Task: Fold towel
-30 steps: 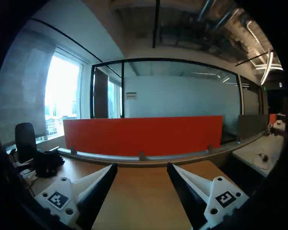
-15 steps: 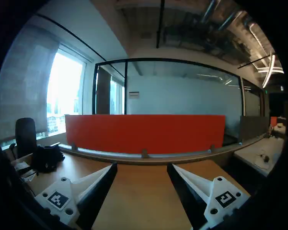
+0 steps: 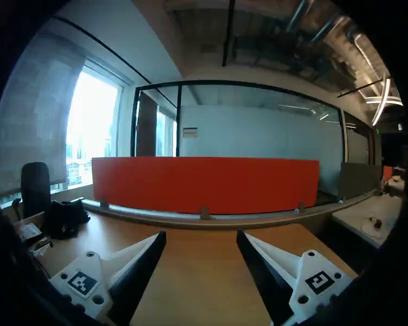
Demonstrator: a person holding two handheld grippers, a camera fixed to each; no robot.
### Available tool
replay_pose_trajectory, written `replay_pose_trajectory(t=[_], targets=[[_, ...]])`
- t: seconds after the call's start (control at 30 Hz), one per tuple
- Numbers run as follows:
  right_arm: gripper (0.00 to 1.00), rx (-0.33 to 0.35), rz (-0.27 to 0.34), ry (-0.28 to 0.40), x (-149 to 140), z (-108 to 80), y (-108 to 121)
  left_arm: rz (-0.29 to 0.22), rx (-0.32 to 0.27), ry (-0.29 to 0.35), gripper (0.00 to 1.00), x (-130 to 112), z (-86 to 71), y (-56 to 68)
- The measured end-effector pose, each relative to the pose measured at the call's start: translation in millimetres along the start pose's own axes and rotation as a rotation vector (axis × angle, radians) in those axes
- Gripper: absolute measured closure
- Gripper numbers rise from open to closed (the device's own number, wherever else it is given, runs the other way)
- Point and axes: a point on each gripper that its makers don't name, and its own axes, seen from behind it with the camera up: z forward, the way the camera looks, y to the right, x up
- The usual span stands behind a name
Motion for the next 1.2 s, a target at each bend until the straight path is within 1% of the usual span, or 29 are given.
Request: replay_pose_trajectory(t=[0.2, 0.37, 0.6, 0.83, 1.2], targets=[[0.00, -0.005, -0.006, 0.002, 3, -0.7, 4, -0.002, 0.004, 0.003, 0.22, -1, 1.2, -2.2], [0.00, -0.010, -0.006, 0.003, 1, -0.7, 5, -0.002, 0.011, -0.007, 0.22, -8, 1.0, -3.9], [0.00, -0.011, -0.005, 0.001, -1, -1.6, 5, -0.025, 0.010, -0.016, 0.22, -11, 1.6, -6.2], [0.00, -0.015, -0.016, -0.008, -4, -3.1, 6, -0.024, 0.010, -0.017, 0.22, -12, 3.0, -5.9], [0.00, -0.015, -0.008, -0.003, -1, -3.4, 9, -0.023, 0.015, -0.019, 0.22, -13, 3.7, -7.4]])
